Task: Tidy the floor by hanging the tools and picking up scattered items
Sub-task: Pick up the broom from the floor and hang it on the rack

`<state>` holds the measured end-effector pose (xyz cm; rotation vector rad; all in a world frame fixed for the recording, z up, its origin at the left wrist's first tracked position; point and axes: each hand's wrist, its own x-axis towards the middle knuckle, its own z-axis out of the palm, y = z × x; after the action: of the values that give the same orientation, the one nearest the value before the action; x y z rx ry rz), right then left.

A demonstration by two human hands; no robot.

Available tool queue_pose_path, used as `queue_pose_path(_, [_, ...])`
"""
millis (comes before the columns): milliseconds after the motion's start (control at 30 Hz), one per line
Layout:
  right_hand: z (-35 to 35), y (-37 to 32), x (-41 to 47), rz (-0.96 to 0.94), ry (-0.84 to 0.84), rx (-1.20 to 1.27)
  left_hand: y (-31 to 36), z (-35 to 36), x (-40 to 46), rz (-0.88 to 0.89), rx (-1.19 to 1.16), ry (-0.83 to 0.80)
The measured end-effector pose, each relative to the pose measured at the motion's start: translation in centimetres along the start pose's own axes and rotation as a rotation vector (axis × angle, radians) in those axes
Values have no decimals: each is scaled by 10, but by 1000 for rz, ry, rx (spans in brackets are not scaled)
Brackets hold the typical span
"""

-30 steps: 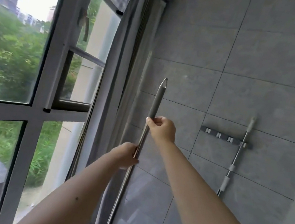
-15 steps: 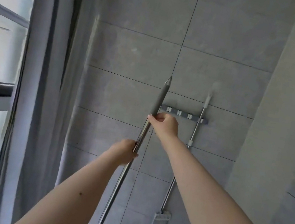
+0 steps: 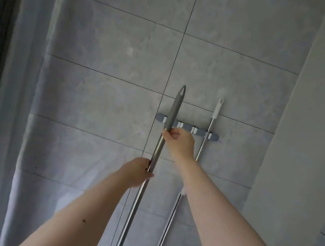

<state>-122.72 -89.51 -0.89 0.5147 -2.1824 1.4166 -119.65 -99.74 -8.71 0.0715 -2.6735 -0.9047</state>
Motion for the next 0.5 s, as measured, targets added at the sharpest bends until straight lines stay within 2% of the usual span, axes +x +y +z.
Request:
queue_pose_path(267, [18, 58, 107, -7, -60, -17, 2, 32, 107, -12, 10, 29])
queue_pose_path(500, [31, 63, 170, -40, -30, 31, 1, 35, 172, -60, 99, 17])
